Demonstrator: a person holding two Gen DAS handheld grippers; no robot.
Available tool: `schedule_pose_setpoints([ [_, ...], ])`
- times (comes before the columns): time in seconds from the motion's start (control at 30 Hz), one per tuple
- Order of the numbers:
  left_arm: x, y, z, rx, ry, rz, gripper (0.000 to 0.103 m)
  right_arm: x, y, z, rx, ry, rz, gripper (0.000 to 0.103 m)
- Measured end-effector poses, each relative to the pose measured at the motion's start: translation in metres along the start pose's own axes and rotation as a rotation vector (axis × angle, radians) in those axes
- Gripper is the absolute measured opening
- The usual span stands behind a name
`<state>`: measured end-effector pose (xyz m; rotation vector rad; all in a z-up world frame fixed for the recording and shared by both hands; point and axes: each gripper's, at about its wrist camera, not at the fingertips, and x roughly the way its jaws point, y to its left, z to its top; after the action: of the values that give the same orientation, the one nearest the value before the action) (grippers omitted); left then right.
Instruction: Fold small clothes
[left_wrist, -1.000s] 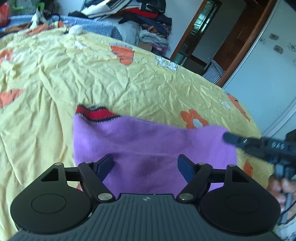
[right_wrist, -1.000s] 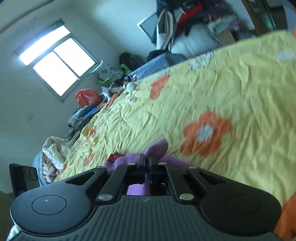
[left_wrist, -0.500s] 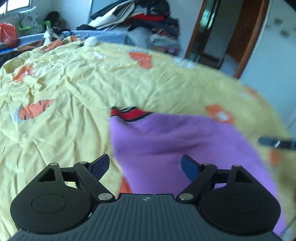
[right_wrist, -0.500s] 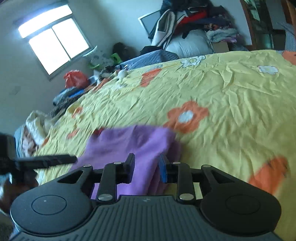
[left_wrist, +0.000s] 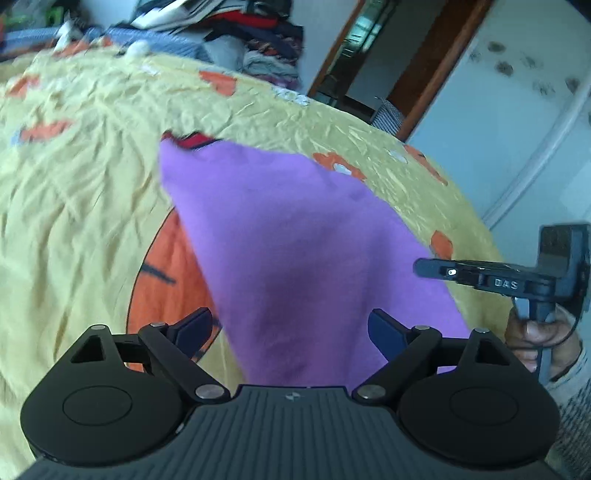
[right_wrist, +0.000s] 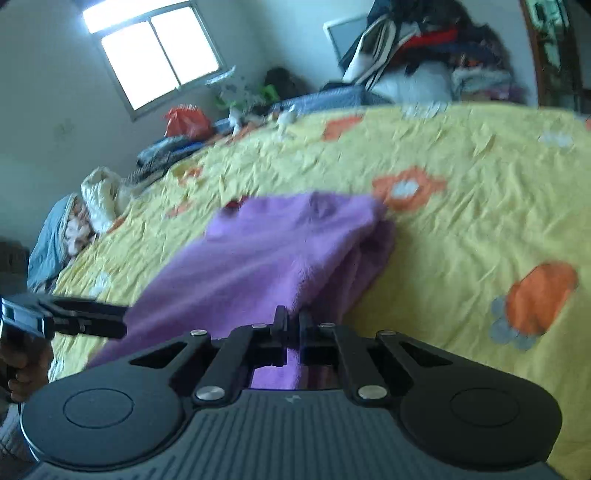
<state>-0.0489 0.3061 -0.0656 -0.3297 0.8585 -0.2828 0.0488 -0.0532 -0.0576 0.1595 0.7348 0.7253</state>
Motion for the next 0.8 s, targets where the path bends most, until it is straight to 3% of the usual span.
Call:
schedule_pose_setpoints([
  [0.1,-0.003,-0.001,-0.005,0.029,0.009,0.039,0.090,0.004,-0.014,-0.004,0.041,0.012,-0.036,0.005],
  [0.17,-0.004,0.000,-0.011,0.035,0.023,0.057,0.090,0.018,-0.026,-0.009,0.085,0.081,-0.014,0.010],
  [0.2,-0.005,0.001,-0.015,0.028,0.030,0.059,0.090,0.020,-0.029,-0.011,0.109,0.092,-0.020,0.028],
  [0.23,-0.008,0.002,-0.019,0.025,0.038,0.065,0.089,0.016,-0.031,-0.012,0.131,0.081,-0.044,0.052],
  [0.27,-0.012,0.002,-0.023,0.026,0.037,0.067,0.089,0.008,-0.030,-0.015,0.131,0.063,-0.043,0.059],
  [0.33,-0.021,0.001,-0.029,0.032,0.035,0.055,0.089,-0.013,-0.025,-0.022,0.114,0.030,-0.010,0.060],
  [0.57,-0.039,-0.011,-0.051,0.066,0.033,0.009,0.090,-0.046,-0.009,-0.061,0.092,0.056,0.037,0.059],
  [0.6,-0.039,-0.015,-0.056,0.084,0.039,0.010,0.091,-0.045,-0.006,-0.064,0.080,0.055,0.043,0.055],
  [0.63,-0.038,-0.018,-0.060,0.104,0.047,0.015,0.091,-0.042,-0.004,-0.066,0.067,0.065,0.062,0.028],
  [0.67,-0.036,-0.020,-0.063,0.119,0.051,0.021,0.091,-0.039,-0.002,-0.068,0.056,0.084,0.067,0.011],
  [0.8,-0.027,-0.027,-0.069,0.176,0.046,0.102,0.084,-0.042,0.009,-0.067,0.006,0.065,0.038,0.008],
])
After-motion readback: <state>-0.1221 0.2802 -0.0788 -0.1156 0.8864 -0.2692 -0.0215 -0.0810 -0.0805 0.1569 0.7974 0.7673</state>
